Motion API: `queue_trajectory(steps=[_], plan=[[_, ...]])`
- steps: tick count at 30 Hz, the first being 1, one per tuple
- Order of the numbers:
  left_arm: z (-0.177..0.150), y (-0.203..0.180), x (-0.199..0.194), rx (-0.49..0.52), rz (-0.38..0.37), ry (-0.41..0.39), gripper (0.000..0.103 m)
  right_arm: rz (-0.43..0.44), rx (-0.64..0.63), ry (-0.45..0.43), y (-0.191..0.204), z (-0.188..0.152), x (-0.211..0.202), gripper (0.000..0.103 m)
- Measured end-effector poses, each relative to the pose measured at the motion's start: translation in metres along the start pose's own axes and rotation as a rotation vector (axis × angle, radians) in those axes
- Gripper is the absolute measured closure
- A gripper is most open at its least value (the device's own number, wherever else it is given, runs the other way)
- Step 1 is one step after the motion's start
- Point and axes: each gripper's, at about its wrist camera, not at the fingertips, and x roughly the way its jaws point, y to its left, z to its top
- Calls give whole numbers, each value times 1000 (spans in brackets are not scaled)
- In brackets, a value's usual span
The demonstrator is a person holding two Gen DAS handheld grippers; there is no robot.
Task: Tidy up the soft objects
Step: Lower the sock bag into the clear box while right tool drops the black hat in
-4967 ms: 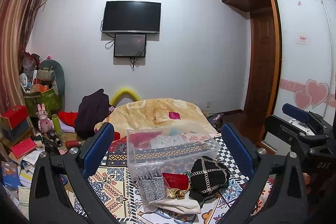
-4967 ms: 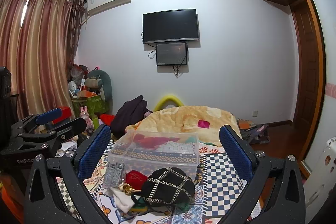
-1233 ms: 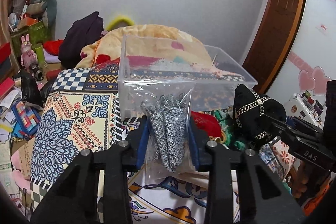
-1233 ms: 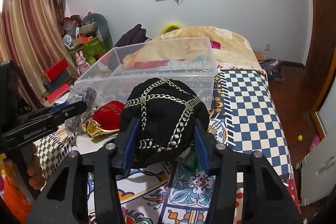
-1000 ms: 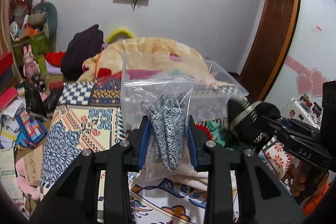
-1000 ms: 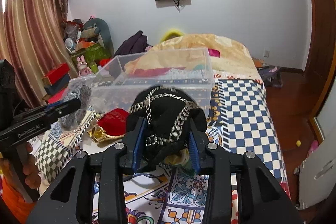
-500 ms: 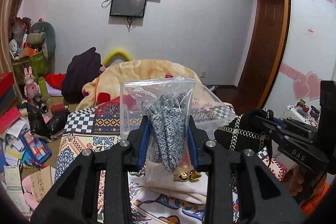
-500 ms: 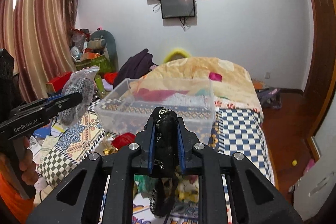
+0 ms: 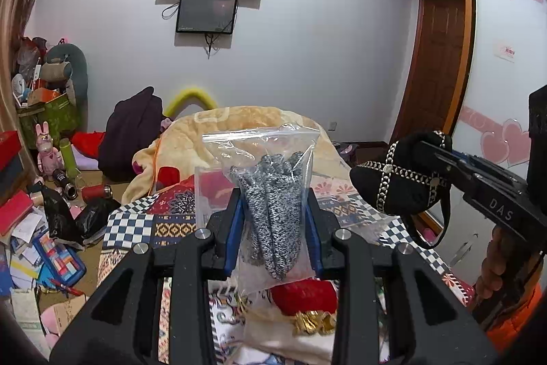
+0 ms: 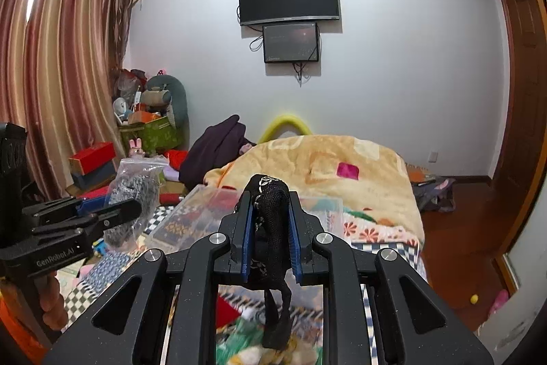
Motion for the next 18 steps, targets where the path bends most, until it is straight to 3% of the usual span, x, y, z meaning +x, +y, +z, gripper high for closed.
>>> queue_trajectory(steps=[8, 18], plan=[[9, 5, 46, 11, 2, 82, 70, -3, 10, 53, -3, 1, 32, 87], [-5, 21, 116, -15, -4, 275, 70, -4, -43, 233, 2, -18, 80, 87]])
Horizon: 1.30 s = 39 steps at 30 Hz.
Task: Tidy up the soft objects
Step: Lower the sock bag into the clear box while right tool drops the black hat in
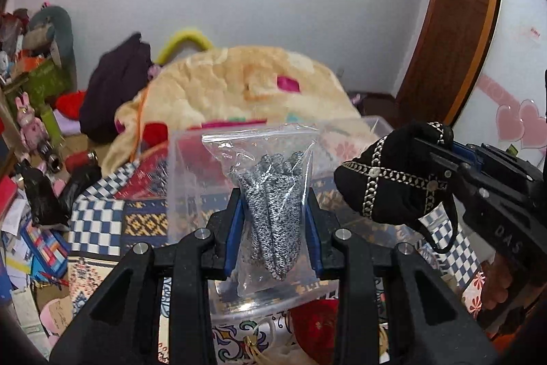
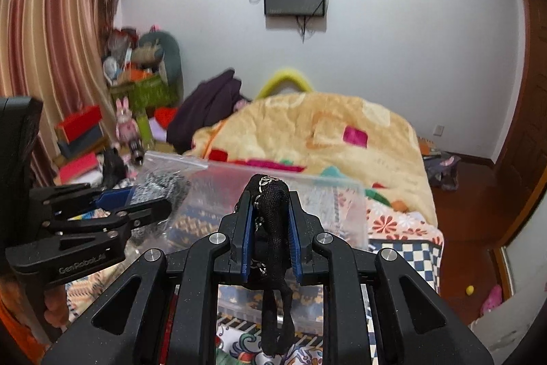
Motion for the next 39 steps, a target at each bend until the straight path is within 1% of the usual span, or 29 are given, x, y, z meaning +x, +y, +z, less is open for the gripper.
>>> queue_trajectory(steps=[5, 10, 11, 12, 13, 14, 15, 16, 21, 24, 28, 31, 34, 36, 39], plan=[[-5, 0, 17, 11, 4, 47, 70, 12, -23, 73, 1, -2, 16, 86], [-8, -5, 24, 25, 25, 62, 70, 10, -45, 137, 2, -4, 26, 83], [-9, -6, 24, 30, 30, 64, 70, 10, -51, 145, 3, -5, 26, 80], [-9, -7, 25, 35, 33, 67, 68, 9, -55, 148, 3, -6, 25, 75], [-9, -8, 25, 39, 34, 69, 64, 8, -57, 148, 3, -6, 24, 68], [-9, -9, 25, 41, 33, 68, 59, 7, -59, 147, 3, -5, 23, 64], [-9, -9, 24, 44, 36, 63, 56, 7, -59, 140, 2, -5, 19, 56], [-10, -10, 21, 48, 42, 53, 52, 7, -56, 133, 1, -4, 18, 50], [-9, -11, 3, 63, 44, 12, 47, 5, -38, 80, -5, 4, 0, 42], [-9, -12, -17, 60, 35, -28, 40, 5, -27, 39, -9, 7, -15, 39], [-6, -13, -40, 50, 14, -75, 35, 2, -13, -17, -12, 8, -36, 26], [-8, -15, -62, 46, 3, -119, 29, 3, -5, -47, -14, 6, -52, 24], [-14, -18, -79, 49, -2, -149, 27, -4, -4, -73, -16, -1, -68, 22], [-17, -20, -86, 51, -10, -156, 26, -14, -6, -84, -16, -8, -75, 20], [-25, -24, -93, 56, -20, -156, 23, -9, 5, -78, -17, -20, -81, 20]])
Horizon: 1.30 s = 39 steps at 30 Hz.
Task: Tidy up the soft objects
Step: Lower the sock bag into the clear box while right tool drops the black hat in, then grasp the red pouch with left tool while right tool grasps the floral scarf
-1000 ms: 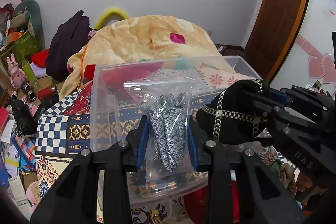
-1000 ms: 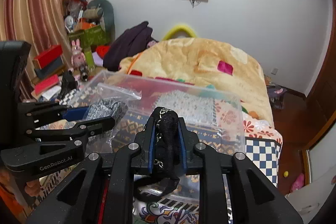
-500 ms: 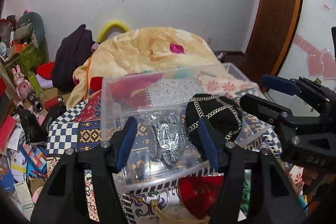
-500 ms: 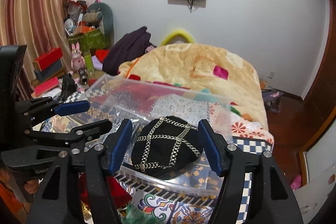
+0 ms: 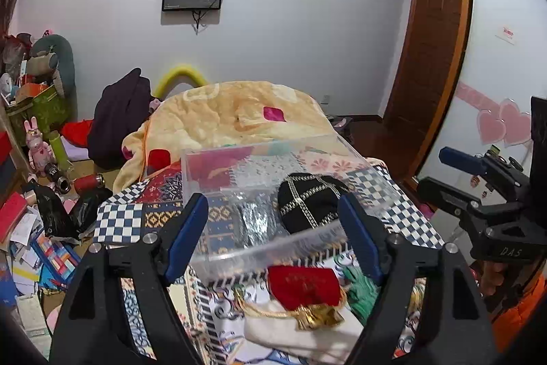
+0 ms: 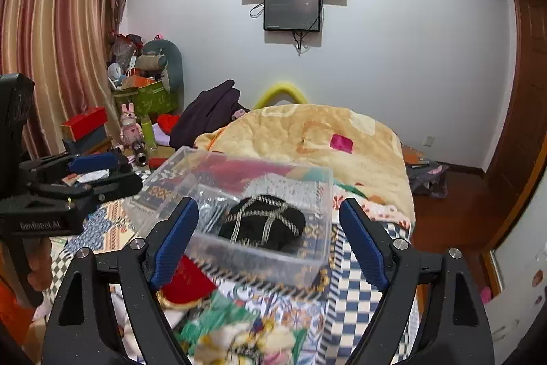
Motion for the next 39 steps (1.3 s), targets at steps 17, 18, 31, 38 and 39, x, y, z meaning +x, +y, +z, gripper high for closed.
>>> queue_trajectory(steps=[17, 18, 31, 38, 39], plan=[[-73, -27, 28, 19, -41, 185, 22, 56, 67, 190, 8, -75, 8, 20], [-75, -27, 31, 11, -45, 191, 22, 57, 69, 201, 8, -78, 11, 20], [-85, -34, 54, -1, -58, 217, 51, 87, 147, 227, -5, -90, 24, 28], [-84, -29, 50, -4, -58, 204, 63, 111, 166, 255, -13, -85, 40, 58], [-84, -29, 49, -2, -56, 203, 65, 112, 163, 261, -14, -85, 43, 62]])
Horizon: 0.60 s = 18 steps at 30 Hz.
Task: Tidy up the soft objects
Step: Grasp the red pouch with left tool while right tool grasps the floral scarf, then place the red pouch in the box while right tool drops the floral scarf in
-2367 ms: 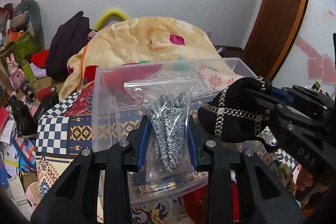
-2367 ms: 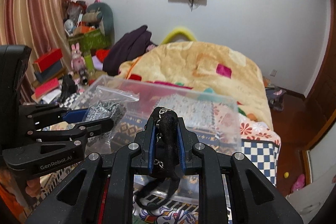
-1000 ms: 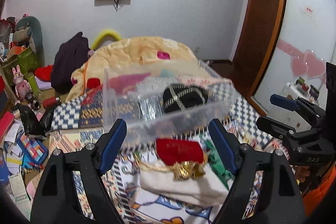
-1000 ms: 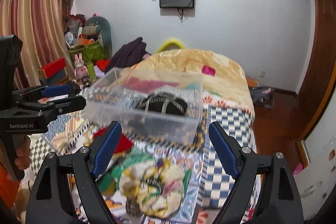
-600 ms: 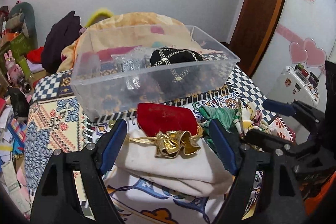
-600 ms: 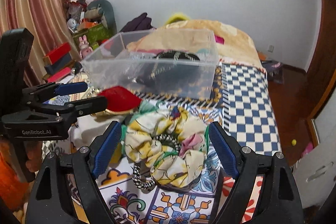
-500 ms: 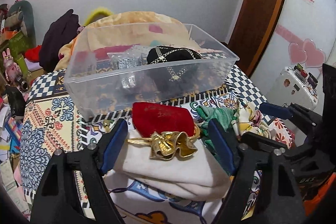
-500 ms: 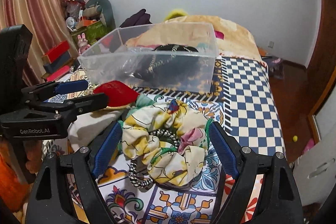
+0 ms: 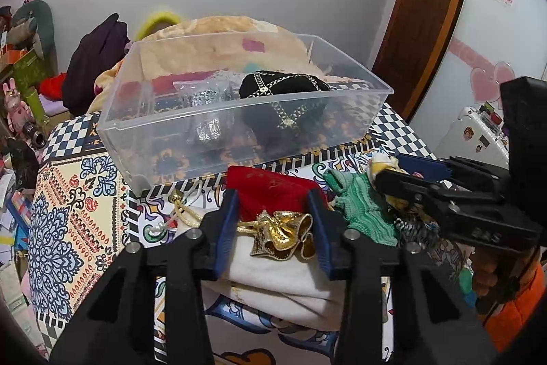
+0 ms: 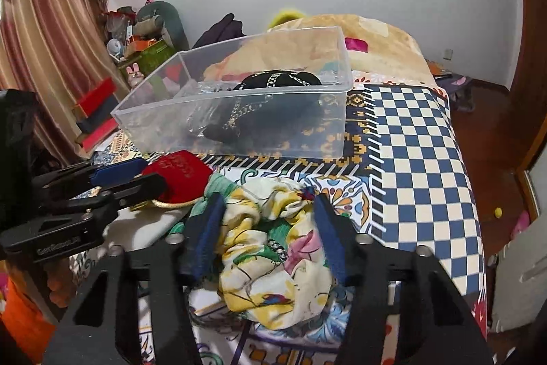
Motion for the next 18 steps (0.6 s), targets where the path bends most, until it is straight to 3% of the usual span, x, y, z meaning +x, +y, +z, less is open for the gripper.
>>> queue_trajectory(steps=[6, 9, 13, 18], plan=[[1, -1, -8, 9, 6, -21, 72, -9, -23, -3, 2, 1, 1, 83], [2, -3, -15, 17, 15, -42, 74, -10, -29, -23, 3, 2, -7, 86], [5, -2, -27, 9, 7, -68, 85, -17, -34, -62, 1, 6, -22, 87], [10, 1, -41, 5, 4, -110, 92, -25, -44, -128, 3, 14, -43, 87]])
